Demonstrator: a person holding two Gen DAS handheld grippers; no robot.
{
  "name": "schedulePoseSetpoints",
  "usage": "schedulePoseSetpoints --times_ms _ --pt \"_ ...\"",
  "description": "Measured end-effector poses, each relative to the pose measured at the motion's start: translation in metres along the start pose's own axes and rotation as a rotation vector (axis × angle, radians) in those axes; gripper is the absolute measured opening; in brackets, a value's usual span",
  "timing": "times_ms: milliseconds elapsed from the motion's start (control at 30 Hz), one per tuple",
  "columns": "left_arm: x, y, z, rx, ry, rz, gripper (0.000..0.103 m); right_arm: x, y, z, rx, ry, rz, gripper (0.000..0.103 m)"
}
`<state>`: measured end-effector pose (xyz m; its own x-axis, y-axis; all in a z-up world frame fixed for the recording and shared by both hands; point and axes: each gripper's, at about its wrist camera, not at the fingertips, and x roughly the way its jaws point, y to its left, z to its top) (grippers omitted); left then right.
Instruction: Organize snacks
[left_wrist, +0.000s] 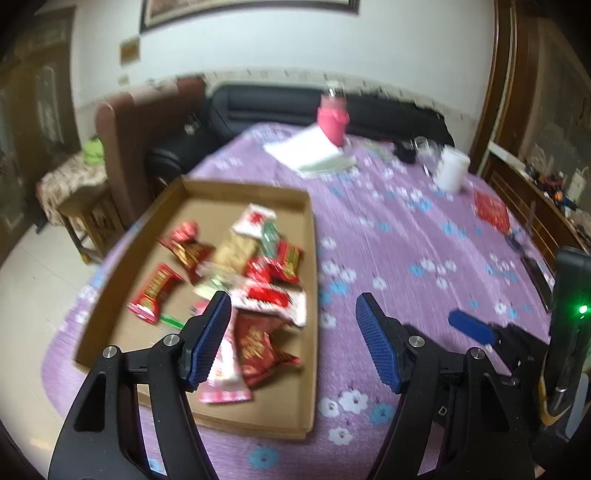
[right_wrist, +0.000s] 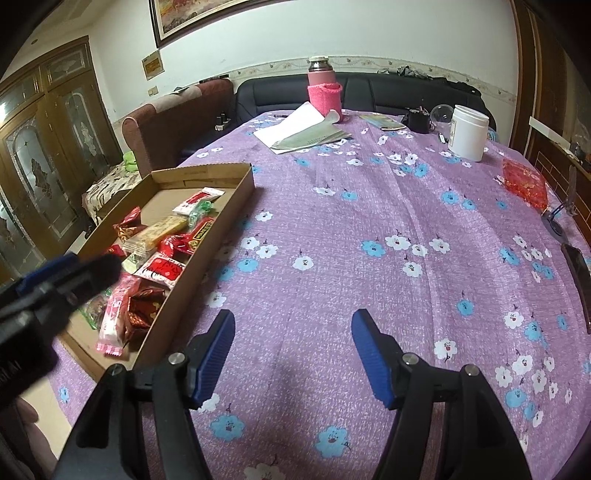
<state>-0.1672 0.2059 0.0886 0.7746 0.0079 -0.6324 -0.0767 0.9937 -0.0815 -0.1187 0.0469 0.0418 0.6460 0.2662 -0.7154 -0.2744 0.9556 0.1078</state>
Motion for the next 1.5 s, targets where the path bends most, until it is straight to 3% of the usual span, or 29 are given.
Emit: schedulePoseSetpoints --times_ms 200,300,400,533,700,933,1333,1500 --pt "-0.052 0.012 0.002 -0.041 -0.219 0.077 0.072 -0.016 0.008 -0.002 -0.024 -0.037 -0.002 0.069" --pt "-0.077 0.018 0.001 -0.079 -0.300 0.120 0.090 -0.028 0.014 -0.003 -0.038 -0.072 -0.001 0.069" --pt "-0.087 0.020 -0.004 -0.087 -0.321 0.165 0.093 -0.040 0.020 -0.004 -0.058 -0.109 -0.003 0.070" --pt "-0.084 0.010 -0.013 -0.005 -0.278 0.225 0.093 -0.053 0.030 -0.006 -0.086 -0.141 -0.002 0.076" --pt "-0.075 0.014 -0.015 -0.039 -0.182 0.103 0.093 -0.062 0.041 -0.010 -0.129 -0.168 -0.008 0.078" --pt "-0.058 0.017 -0.017 -0.086 -0.082 0.080 0.093 -0.057 0.046 -0.016 -0.147 -0.148 0.001 0.082" --pt "-0.032 0.024 -0.019 -0.124 -0.014 0.068 0.093 -0.038 0.051 -0.019 -0.172 -0.107 0.005 0.082" --pt "-0.030 0.034 -0.019 -0.164 -0.029 0.018 0.093 -0.027 0.051 -0.020 -0.177 -0.082 0.006 0.082"
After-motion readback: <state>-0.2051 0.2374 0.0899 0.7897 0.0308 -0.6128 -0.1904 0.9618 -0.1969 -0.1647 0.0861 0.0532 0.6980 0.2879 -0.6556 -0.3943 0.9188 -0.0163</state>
